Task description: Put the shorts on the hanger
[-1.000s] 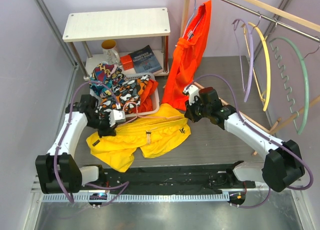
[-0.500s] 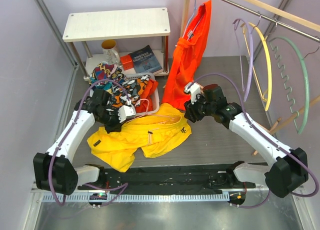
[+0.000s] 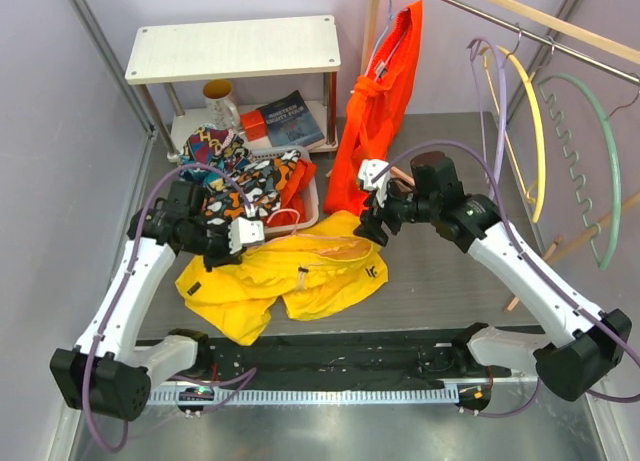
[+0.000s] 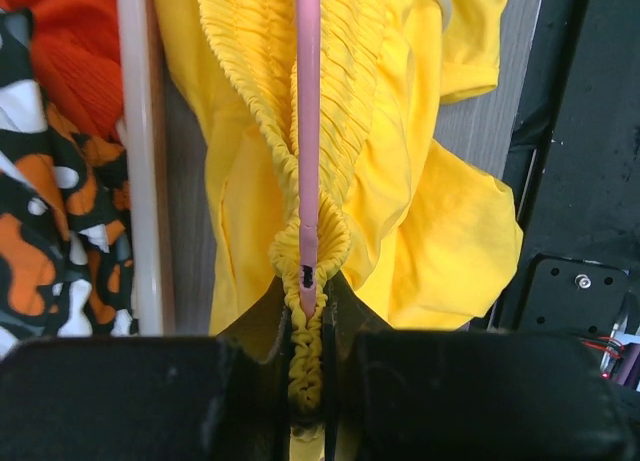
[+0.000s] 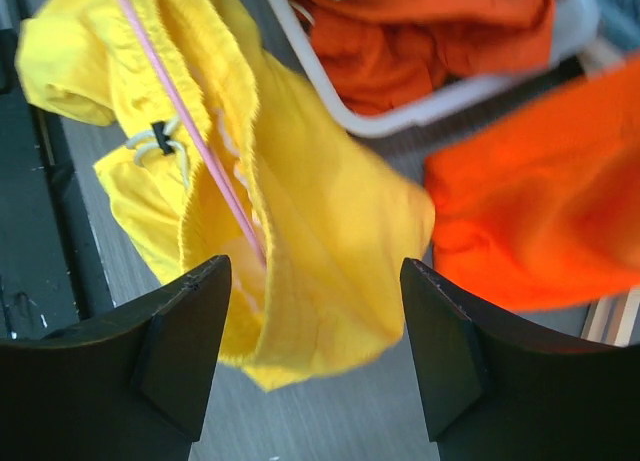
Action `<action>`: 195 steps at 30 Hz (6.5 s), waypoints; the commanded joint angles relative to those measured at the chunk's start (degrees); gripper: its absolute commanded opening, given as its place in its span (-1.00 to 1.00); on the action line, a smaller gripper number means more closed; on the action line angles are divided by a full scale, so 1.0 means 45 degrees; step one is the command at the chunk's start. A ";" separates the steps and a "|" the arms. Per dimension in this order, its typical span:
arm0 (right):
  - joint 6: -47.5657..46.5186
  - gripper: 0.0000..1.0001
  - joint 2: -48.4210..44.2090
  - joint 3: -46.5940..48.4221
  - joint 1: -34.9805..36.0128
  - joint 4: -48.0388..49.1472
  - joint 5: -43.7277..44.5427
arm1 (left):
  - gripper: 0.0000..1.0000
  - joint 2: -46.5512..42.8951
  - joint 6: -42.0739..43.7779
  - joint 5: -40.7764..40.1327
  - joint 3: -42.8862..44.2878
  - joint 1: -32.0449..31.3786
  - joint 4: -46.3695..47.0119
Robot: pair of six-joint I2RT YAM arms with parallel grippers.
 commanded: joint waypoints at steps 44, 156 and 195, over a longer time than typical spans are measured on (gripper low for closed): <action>-0.0104 -0.98 -0.0181 0.4571 0.3676 -0.3042 0.1442 | -0.09 -0.0402 -0.1507 0.2603 0.2890 -0.0591 -0.0546; 0.0015 -0.98 0.7591 1.1562 -0.0092 0.7914 2.2106 | 1.00 -0.0110 -0.8266 0.5223 0.3456 -0.0630 0.4044; 0.0641 -0.98 1.1497 1.5799 -0.0719 0.7601 2.0427 | 1.00 -0.0324 -0.7347 0.4852 0.2891 -0.0611 0.3263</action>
